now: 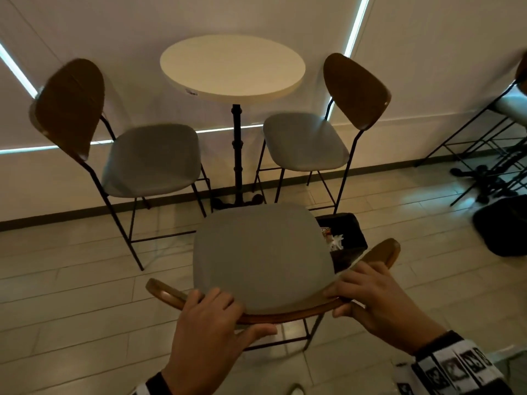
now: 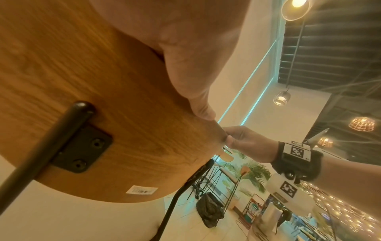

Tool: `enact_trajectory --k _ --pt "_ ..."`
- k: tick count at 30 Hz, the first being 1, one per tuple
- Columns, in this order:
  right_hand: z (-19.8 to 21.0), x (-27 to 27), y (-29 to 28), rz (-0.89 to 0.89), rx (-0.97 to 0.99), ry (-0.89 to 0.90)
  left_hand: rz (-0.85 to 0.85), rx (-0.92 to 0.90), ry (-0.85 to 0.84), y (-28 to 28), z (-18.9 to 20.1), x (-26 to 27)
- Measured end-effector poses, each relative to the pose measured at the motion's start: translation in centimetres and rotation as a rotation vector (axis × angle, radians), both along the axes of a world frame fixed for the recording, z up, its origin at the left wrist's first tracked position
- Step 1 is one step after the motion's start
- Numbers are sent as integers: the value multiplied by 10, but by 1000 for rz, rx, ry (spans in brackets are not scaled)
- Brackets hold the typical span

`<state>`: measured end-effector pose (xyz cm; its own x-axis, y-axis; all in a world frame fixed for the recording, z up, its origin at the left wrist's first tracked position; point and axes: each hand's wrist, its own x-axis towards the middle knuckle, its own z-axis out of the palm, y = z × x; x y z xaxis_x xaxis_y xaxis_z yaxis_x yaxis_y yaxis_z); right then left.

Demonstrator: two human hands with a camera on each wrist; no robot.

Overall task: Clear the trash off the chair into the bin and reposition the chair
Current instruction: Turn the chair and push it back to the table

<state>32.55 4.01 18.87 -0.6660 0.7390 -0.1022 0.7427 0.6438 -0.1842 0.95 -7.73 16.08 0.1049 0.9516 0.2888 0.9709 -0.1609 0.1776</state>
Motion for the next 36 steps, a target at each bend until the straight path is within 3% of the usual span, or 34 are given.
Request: enact_trajectory --k 5,14,25,31,36 --pt "5 -20 44 85 -10 13 108 2 34 21 6 -4" --pt "6 -76 80 -38 79 2 183 -231 119 91 20 -15" --pt "-3 -93 104 -169 239 10 235 -95 131 123 6 -11" --pt "1 -68 130 18 119 14 254 -80 122 140 3 -1" --pt "0 -68 135 52 138 -23 226 -77 129 143 4 -7"
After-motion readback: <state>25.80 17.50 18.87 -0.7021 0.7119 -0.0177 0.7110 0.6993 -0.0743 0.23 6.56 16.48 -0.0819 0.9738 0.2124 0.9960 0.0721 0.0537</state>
